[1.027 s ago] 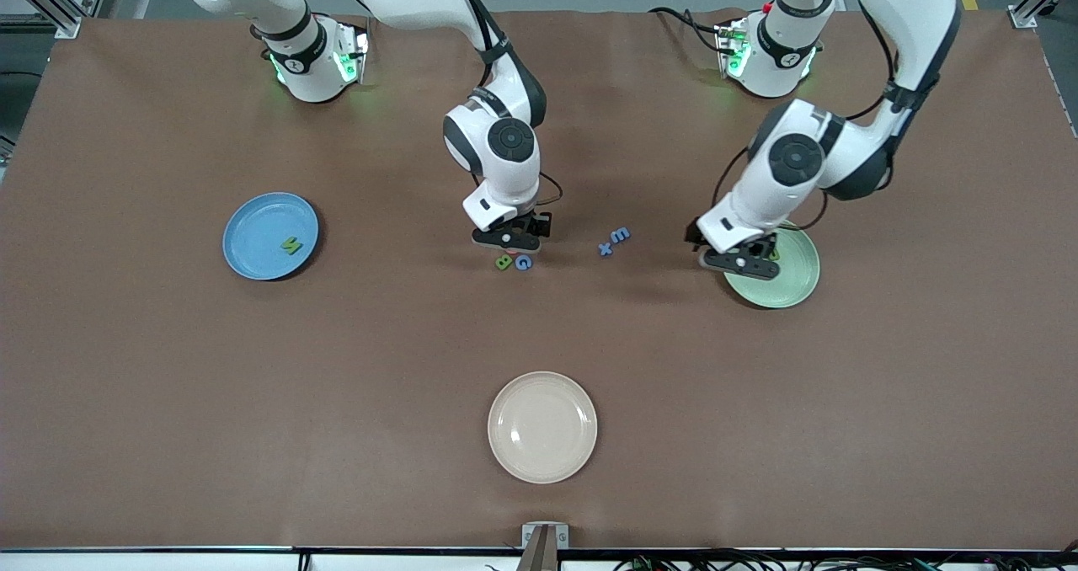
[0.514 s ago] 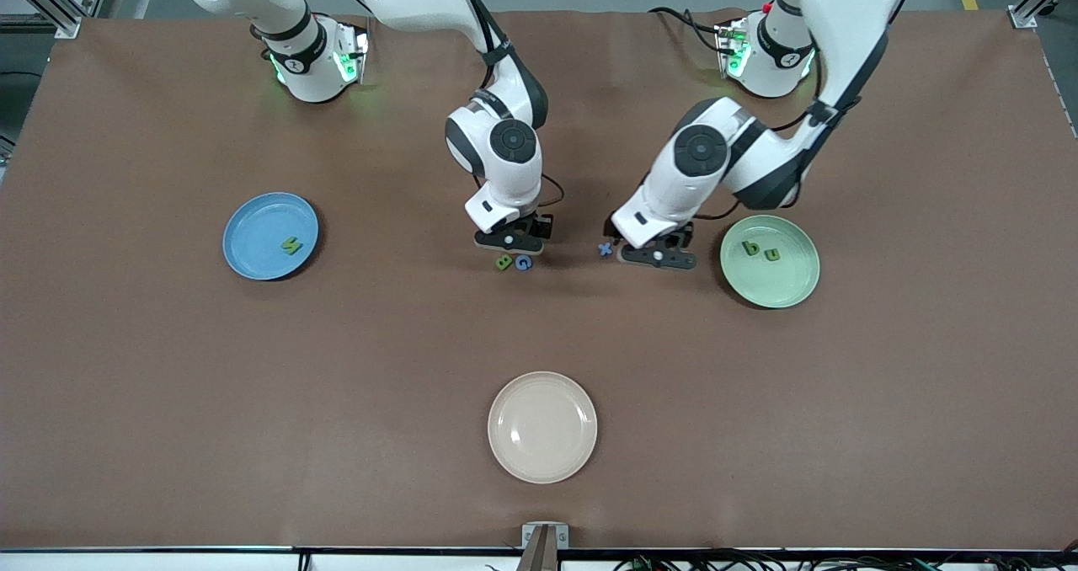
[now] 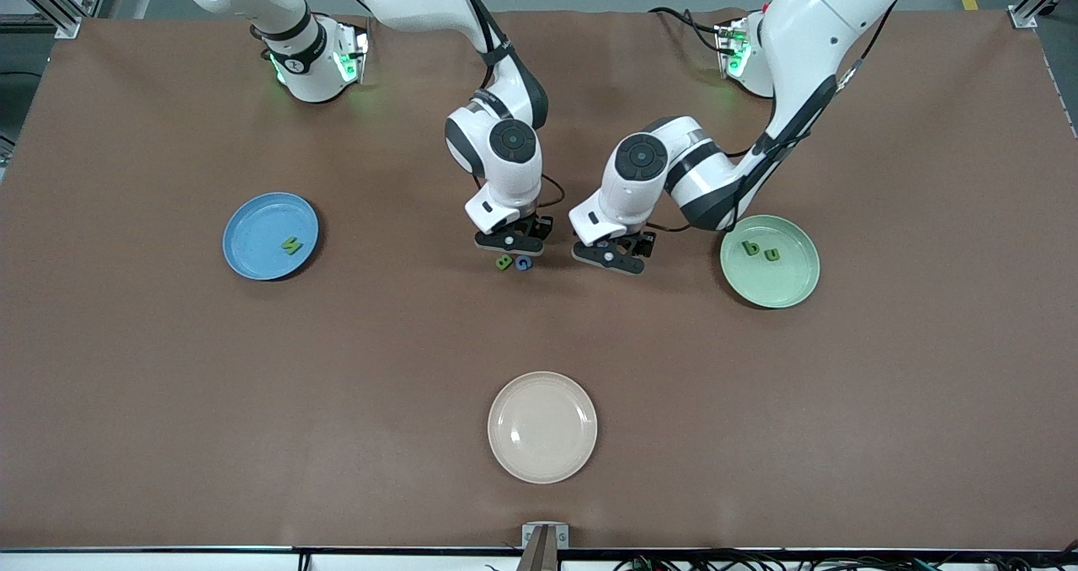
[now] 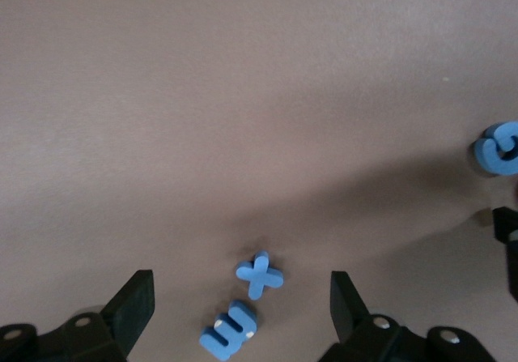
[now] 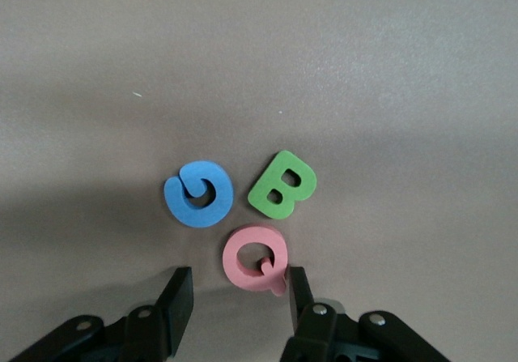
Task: Sort uppercase to blue plate, lowercase to green plate
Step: 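Grasp the pink Q with the right gripper while the left gripper reaches the x, then place the Q on the blue plate while the left gripper places the x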
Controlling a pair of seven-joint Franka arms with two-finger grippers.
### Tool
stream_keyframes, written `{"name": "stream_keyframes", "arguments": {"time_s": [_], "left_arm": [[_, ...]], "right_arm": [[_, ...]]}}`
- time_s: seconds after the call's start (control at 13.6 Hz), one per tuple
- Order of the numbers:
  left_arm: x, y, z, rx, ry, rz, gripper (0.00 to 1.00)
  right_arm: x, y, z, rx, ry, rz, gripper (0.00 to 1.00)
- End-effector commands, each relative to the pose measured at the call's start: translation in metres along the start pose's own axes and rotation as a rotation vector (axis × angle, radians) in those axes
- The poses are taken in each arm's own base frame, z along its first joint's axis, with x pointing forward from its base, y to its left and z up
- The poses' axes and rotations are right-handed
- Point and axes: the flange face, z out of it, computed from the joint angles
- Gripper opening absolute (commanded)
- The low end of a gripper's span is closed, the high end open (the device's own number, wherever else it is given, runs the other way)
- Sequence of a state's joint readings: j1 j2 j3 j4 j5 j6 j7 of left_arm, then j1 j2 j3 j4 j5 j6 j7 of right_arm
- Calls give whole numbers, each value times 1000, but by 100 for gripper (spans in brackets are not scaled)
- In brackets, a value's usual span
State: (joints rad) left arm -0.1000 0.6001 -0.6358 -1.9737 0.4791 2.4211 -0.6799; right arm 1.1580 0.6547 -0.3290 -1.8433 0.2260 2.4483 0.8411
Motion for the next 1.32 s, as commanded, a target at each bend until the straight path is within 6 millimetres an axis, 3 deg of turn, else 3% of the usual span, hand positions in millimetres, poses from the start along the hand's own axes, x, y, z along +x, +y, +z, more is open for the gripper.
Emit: {"name": "stream_keyframes", "arguments": {"time_s": [0.0, 0.51, 0.81, 0.95, 1.1, 1.17, 1.25], "left_arm": [[4, 5, 8, 12, 0, 14, 93], [-6, 18, 34, -7, -44, 28, 73], [-9, 20, 39, -6, -54, 32, 64], [-11, 20, 42, -5, -61, 32, 62], [-10, 18, 42, -4, -61, 29, 60], [-10, 15, 43, -1, -61, 26, 58], [-9, 14, 44, 2, -62, 12, 55]], "right_arm": [[6, 0, 0, -10, 23, -33, 56], [10, 5, 2, -20, 29, -53, 56], [10, 5, 4, -20, 31, -53, 56], [10, 5, 5, -14, 34, -43, 35], [13, 8, 5, -14, 30, -32, 26], [14, 8, 5, -13, 24, -19, 3], [13, 8, 5, -14, 18, -16, 0]]}}
